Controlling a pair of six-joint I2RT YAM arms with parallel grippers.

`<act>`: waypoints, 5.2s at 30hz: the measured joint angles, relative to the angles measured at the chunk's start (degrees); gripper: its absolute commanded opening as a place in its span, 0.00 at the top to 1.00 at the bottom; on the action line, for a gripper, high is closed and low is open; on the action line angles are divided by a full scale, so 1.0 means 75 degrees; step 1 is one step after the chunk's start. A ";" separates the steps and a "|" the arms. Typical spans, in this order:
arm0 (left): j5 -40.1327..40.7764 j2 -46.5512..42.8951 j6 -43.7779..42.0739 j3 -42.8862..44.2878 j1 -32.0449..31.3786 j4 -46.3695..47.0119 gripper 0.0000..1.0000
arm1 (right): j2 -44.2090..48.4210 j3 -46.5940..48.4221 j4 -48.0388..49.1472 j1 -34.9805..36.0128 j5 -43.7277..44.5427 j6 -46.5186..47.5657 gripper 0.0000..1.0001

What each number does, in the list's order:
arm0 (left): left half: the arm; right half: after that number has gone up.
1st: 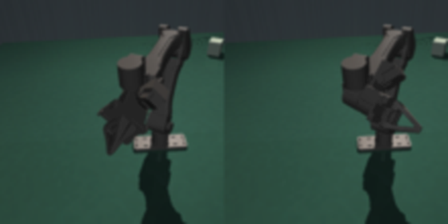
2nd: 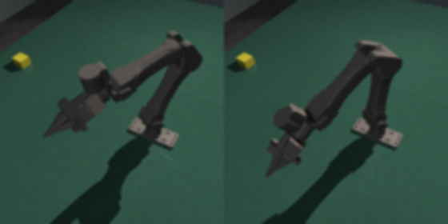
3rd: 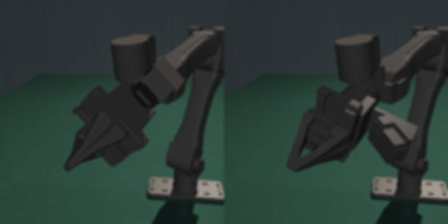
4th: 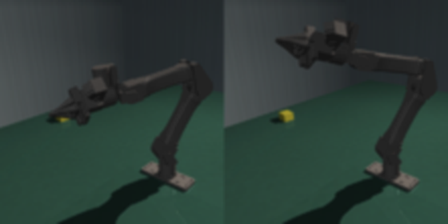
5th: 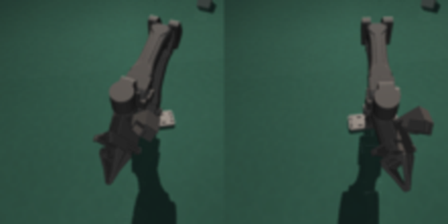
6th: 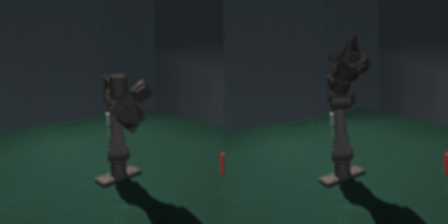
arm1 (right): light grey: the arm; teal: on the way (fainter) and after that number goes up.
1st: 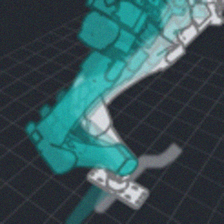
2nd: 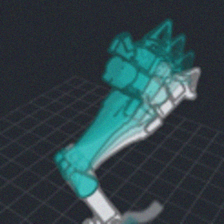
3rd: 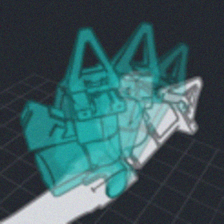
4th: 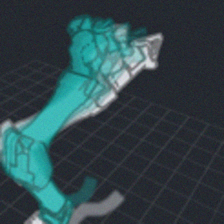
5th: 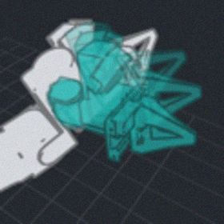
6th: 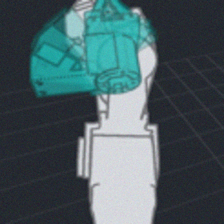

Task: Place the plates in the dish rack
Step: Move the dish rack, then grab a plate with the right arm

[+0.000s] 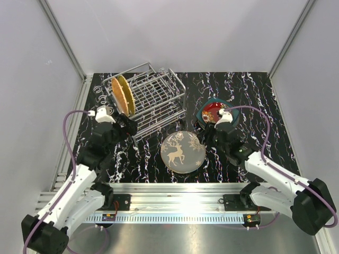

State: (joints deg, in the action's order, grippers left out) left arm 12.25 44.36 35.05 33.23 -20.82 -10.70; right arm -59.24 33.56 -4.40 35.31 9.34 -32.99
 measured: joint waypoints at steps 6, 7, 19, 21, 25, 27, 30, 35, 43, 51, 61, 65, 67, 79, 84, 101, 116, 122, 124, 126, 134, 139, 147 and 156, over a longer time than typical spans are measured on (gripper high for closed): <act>-0.0554 -0.0609 0.0175 0.0478 0.0000 -0.1204 0.01 | -0.0178 -0.0085 -0.0050 -0.0047 -0.0417 -0.0309 0.51; -0.0632 -0.0664 0.0187 0.0659 0.0000 -0.1413 0.01 | -0.0204 -0.0143 -0.0058 -0.0061 -0.0455 -0.0370 0.51; -0.0621 -0.0702 -0.1035 0.4162 0.0000 -0.3488 0.01 | -0.0047 -0.0831 -0.0484 -0.0102 -0.0458 -0.0694 0.43; -0.0312 -0.0656 -0.1547 0.4552 0.0000 -0.3657 0.01 | -0.0012 -0.0854 -0.0539 -0.0108 -0.0370 -0.0723 0.44; 0.0335 -0.0627 -0.2503 0.4712 0.0006 -0.3841 0.01 | -0.0038 -0.0906 -0.0571 -0.0111 -0.0364 -0.0787 0.48; 0.0804 -0.0659 -0.2929 0.4549 -0.0023 -0.3812 0.01 | -0.0140 -0.0933 -0.0554 -0.0111 -0.0370 -0.0816 0.51; 0.1378 -0.0962 -0.3348 0.3891 -0.0192 -0.3596 0.01 | -0.0329 -0.1000 -0.0533 -0.0111 -0.0379 -0.0863 0.58; 0.1903 -0.2084 -0.3722 0.2363 -0.0356 -0.3214 0.01 | -0.0420 -0.1043 -0.0530 -0.0111 -0.0370 -0.0874 0.64; 0.2215 -0.2964 -0.3853 0.1565 -0.0487 -0.2722 0.01 | -0.0414 -0.0915 -0.0737 -0.0111 -0.0323 -0.0833 0.68; 0.2218 -0.2063 -0.3812 0.1565 -0.0522 -0.2570 0.01 | -0.0184 -0.0889 -0.0863 -0.0114 -0.0382 -0.0839 0.70; 0.2200 -0.1658 -0.3657 0.1553 -0.0522 -0.2602 0.01 | -0.0312 -0.0889 -0.0685 -0.0122 -0.0597 -0.0924 0.76; 0.2136 -0.1588 -0.3599 0.1472 -0.0522 -0.2576 0.01 | -0.0306 -0.0889 -0.0688 -0.0131 -0.0600 -0.0959 0.76; 0.2110 -0.1504 -0.3579 0.1434 -0.0522 -0.2567 0.01 | -0.0289 -0.0889 -0.0691 -0.0131 -0.0606 -0.0976 0.76; 0.1961 -0.1460 -0.3491 0.1361 -0.0452 -0.2562 0.01 | -0.0801 -0.0965 0.0143 -0.0163 -0.0985 -0.1317 0.68; 0.1935 -0.1466 -0.3485 0.1361 -0.0446 -0.2562 0.01 | -0.0950 -0.1145 0.0664 -0.0181 -0.1209 -0.1565 0.62; 0.1816 -0.1466 -0.3468 0.1343 -0.0425 -0.2562 0.01 | -0.1189 -0.2168 0.2771 -0.0586 -0.1941 -0.2687 0.62; 0.1737 -0.1469 -0.3465 0.1291 -0.0423 -0.2559 0.01 | -0.0647 -0.2637 0.3048 -0.0711 -0.1982 -0.2798 0.99; 0.1148 -0.1705 -0.3506 0.1297 -0.0423 -0.2553 0.03 | 0.0737 -0.2602 0.1795 -0.0726 -0.1725 -0.2576 1.00; 0.0912 -0.1708 -0.3535 0.1338 -0.0423 -0.2550 0.04 | 0.1125 -0.2535 0.1358 -0.0734 -0.1647 -0.2541 1.00; 0.0644 -0.1600 -0.3547 0.1408 -0.0425 -0.2567 0.06 | 0.1434 -0.2442 0.0941 -0.0743 -0.1568 -0.2503 1.00; -0.0653 -0.0813 -0.3369 0.1816 -0.0504 -0.2532 0.17 | 0.2168 -0.2101 -0.0364 -0.0775 -0.1291 -0.2340 1.00; -0.1011 -0.0615 -0.3121 0.1816 -0.0854 -0.2503 0.23 | 0.2489 -0.2022 -0.0822 -0.0784 -0.1160 -0.2273 1.00; -0.0746 -0.0548 -0.2771 0.1711 -0.2334 -0.2090 0.46 | 0.2495 -0.2020 -0.0947 -0.0833 -0.1163 -0.2256 1.00; 0.0950 0.0361 -0.1810 0.0979 -0.5001 -0.1172 0.63 | 0.2597 -0.2017 -0.1058 -0.0866 -0.1134 -0.2250 0.98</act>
State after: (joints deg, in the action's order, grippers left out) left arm 19.38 47.07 21.47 40.58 -58.33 -19.49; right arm -39.77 18.44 -12.34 28.82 0.84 -49.87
